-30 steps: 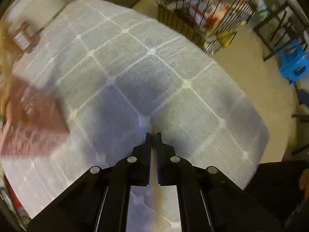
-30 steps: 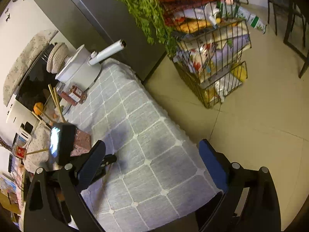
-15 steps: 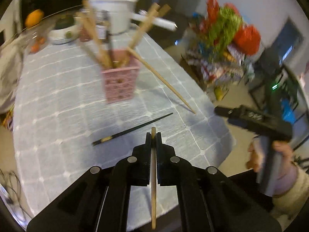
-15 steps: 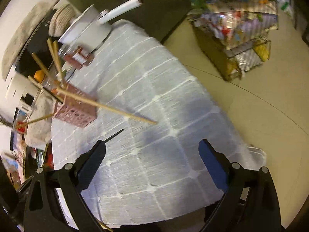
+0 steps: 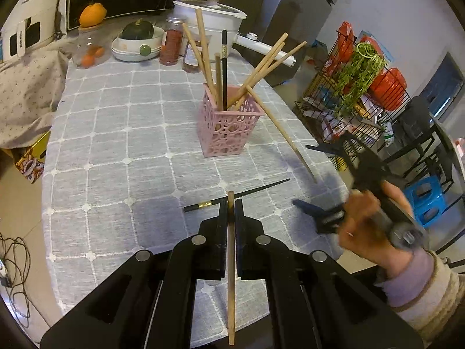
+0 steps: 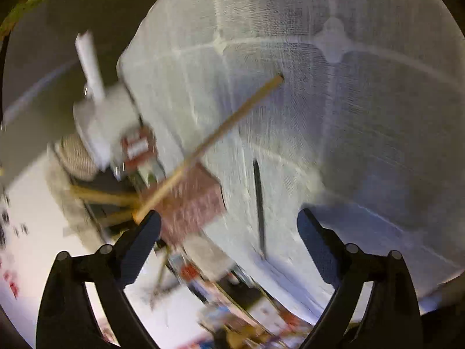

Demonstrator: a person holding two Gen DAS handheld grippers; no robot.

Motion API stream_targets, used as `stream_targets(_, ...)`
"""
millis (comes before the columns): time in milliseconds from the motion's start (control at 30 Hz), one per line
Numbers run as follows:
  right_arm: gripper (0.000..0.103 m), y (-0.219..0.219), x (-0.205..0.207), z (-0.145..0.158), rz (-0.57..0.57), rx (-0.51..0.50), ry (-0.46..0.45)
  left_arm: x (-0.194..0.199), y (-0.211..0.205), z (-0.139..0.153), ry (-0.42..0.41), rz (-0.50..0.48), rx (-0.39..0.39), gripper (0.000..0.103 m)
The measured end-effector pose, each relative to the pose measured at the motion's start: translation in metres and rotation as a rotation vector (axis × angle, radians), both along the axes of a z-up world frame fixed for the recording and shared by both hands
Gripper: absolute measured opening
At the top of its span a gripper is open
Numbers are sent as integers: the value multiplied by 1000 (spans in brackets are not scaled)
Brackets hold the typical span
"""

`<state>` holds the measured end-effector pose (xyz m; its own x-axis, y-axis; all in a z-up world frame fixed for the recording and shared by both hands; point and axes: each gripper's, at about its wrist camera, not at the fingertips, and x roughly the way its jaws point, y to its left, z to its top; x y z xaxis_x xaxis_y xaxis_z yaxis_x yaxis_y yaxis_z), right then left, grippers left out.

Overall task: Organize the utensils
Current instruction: 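Pinch another wooden chopstick with the right tool while the left tool holds its chopstick upright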

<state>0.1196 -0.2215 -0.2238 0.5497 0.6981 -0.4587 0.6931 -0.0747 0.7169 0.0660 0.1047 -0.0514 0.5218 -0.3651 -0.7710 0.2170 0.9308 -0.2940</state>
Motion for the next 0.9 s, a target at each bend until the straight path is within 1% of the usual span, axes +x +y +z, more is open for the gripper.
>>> stream_targets(67,89,3,9,-4,-70,-2,39,-2,6,0,-2,5,-15,4)
stream_targets(167,90,4,27,-6,-115,22,103,-2,13,0,2,6,-33,4)
stream_targets(200,81,3,34,-6,-120,25,111,-2,16,1,3,8,-37,4)
stream_targets(233,44,3,39,-6,-123,17,109,-2,18,1,2,11,-41,4)
stream_targets(267,29,1,48,-3,-113,-21,101,-3,20,3,-3,15,-47,4)
stream_targets(300,18,-1,52,-3,-108,-41,99,-4,22,5,-8,18,-52,4)
stream_targets(367,16,-7,54,0,-108,-64,89,-6,26,9,-25,26,-65,4)
stream_targets(400,13,-10,55,7,-94,-87,51,-7,28,11,-30,28,-70,4)
stream_targets(433,8,-13,58,18,-74,-131,8,-8,30,13,-36,32,-74,4)
stream_targets(533,7,-17,63,60,7,-316,-126,-13,30,21,-66,35,-72,4)
stream_targets(567,7,-17,63,86,40,-405,-202,-14,30,21,-69,35,-72,4)
stream_targets(600,7,-16,63,103,63,-469,-248,-14,29,21,-68,37,-69,4)
stream_targets(667,7,-6,58,156,131,-667,-398,-13,27,18,-56,43,-56,4)
stream_targets(700,7,-4,53,174,151,-722,-449,-12,28,17,-52,45,-54,4)
stream_targets(767,6,11,43,220,197,-847,-587,-11,28,16,-46,49,-51,4)
stream_targets(800,7,16,37,234,212,-884,-630,-10,29,16,-46,50,-51,4)
stream_targets(833,7,26,31,255,232,-938,-693,-10,29,16,-45,50,-53,4)
stream_targets(867,7,35,29,269,246,-974,-737,-10,29,16,-45,49,-52,4)
stream_targets(900,7,41,26,279,254,-1001,-763,-10,29,16,-43,48,-52,4)
